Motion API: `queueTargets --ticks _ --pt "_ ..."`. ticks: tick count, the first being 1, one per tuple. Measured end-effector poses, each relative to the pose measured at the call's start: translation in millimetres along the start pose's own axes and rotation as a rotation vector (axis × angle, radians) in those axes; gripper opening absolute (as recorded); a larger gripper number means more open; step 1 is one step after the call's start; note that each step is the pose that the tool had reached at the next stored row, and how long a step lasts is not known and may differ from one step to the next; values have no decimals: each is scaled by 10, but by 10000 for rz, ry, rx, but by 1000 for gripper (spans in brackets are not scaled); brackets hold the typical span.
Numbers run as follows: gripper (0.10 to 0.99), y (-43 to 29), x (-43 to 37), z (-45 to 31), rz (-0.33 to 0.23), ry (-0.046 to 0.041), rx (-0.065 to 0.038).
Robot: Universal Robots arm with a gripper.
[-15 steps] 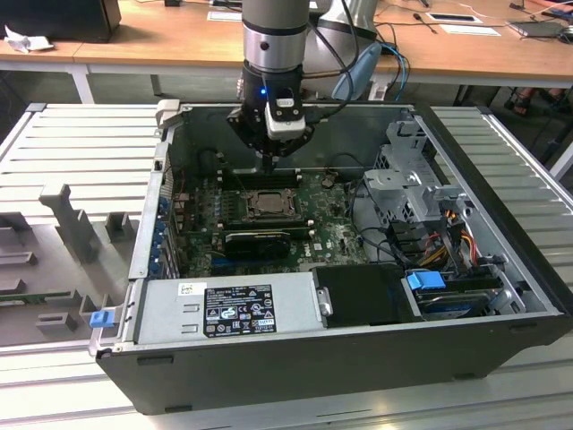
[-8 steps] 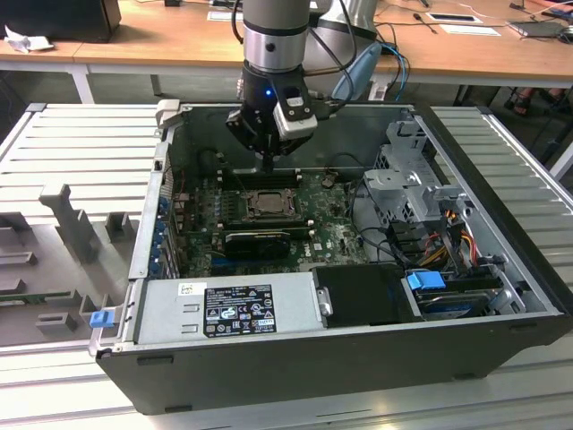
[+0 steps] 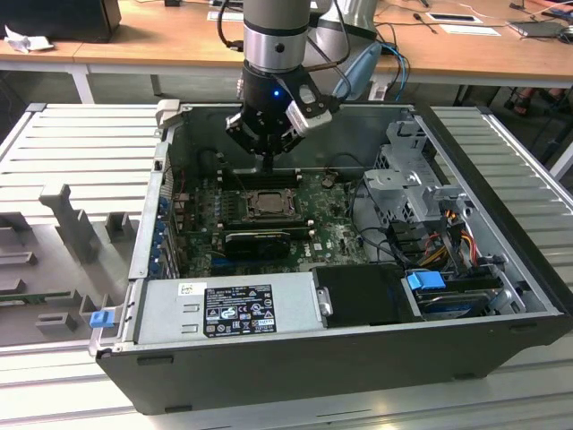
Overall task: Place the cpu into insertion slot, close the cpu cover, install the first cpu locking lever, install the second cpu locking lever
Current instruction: 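Install the first cpu locking lever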
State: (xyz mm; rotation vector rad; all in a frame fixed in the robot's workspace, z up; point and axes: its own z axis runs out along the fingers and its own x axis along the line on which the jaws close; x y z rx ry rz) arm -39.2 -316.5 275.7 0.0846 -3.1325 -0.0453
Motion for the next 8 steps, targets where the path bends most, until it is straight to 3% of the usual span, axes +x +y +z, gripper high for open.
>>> queueTargets --ticks 1,4,6,8 --pt "106 0 0 0 -301 7 2" --pt "106 3 59 2 -402 -3 -26" --pt "106 18 338 9 -402 -76 -29" --pt "106 25 466 23 -404 -115 -26"
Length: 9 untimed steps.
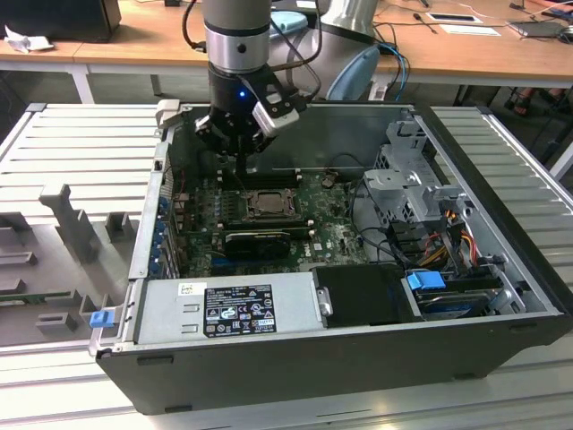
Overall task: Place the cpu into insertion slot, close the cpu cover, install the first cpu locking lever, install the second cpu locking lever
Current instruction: 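Install the first cpu locking lever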
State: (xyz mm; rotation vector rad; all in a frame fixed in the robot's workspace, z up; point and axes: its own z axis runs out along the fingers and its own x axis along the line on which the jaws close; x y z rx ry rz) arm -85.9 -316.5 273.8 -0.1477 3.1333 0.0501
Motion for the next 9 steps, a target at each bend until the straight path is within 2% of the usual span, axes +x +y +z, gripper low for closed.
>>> queueTargets --ticks 3,5,9 --pt "106 7 58 10 56 -6 -1" --pt "106 17 150 36 82 -11 1" --pt "106 47 261 92 82 -23 2"
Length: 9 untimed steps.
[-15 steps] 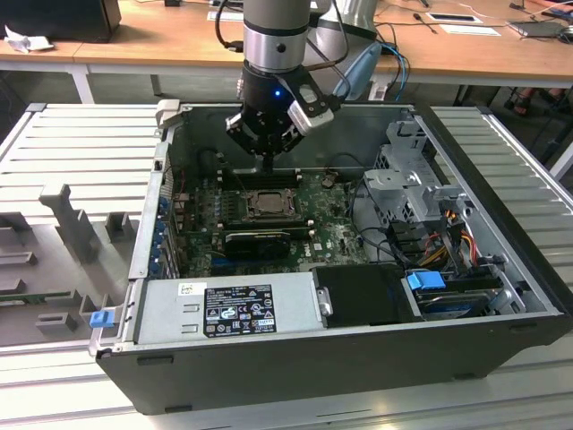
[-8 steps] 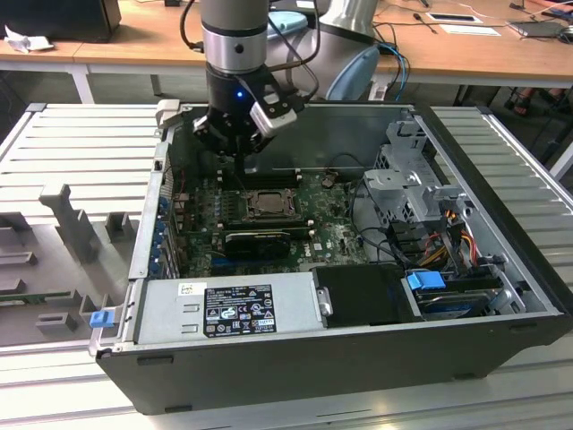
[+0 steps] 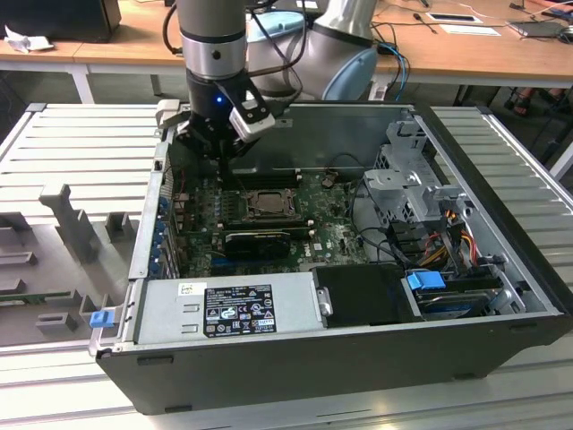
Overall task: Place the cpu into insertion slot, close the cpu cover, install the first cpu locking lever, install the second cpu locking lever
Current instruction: 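Install the first cpu locking lever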
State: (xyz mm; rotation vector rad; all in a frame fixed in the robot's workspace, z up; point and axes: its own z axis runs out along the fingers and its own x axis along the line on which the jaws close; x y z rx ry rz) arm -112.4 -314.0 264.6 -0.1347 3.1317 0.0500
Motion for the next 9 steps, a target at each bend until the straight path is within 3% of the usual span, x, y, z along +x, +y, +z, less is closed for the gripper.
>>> queueTargets --ticks 6,9 --pt "106 197 20 59 2 0 1" --pt "106 225 -19 62 1 0 0"
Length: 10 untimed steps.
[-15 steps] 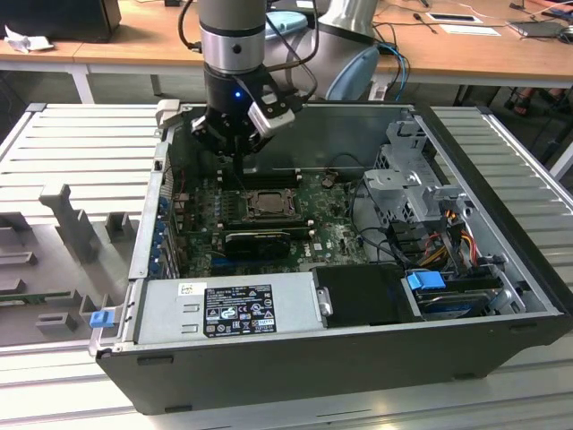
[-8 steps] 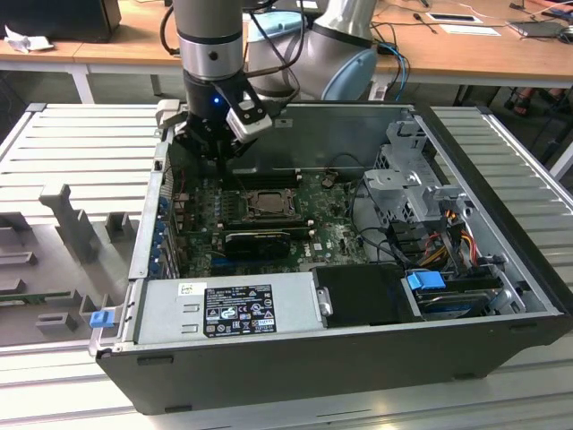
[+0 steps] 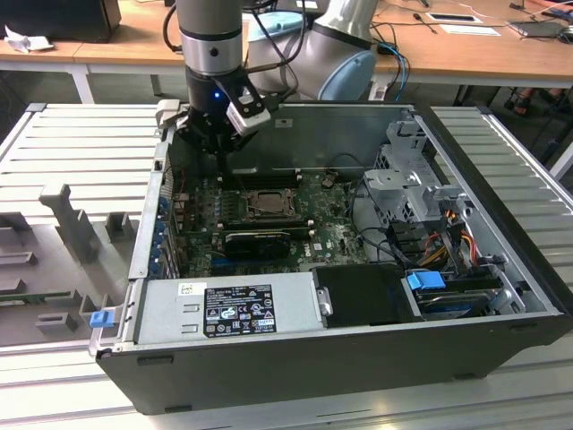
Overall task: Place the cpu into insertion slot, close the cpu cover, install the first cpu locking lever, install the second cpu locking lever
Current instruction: 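Install the first cpu locking lever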
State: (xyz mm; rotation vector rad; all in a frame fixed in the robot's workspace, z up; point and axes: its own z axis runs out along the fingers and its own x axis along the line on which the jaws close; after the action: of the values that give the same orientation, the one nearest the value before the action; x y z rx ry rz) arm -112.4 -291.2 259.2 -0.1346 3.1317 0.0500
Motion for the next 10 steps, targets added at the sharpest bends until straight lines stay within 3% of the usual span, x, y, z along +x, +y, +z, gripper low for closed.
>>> queueTargets --ticks 2,10 --pt "106 -4 -62 0 1 0 1" --pt "106 -11 -140 1 0 0 2"
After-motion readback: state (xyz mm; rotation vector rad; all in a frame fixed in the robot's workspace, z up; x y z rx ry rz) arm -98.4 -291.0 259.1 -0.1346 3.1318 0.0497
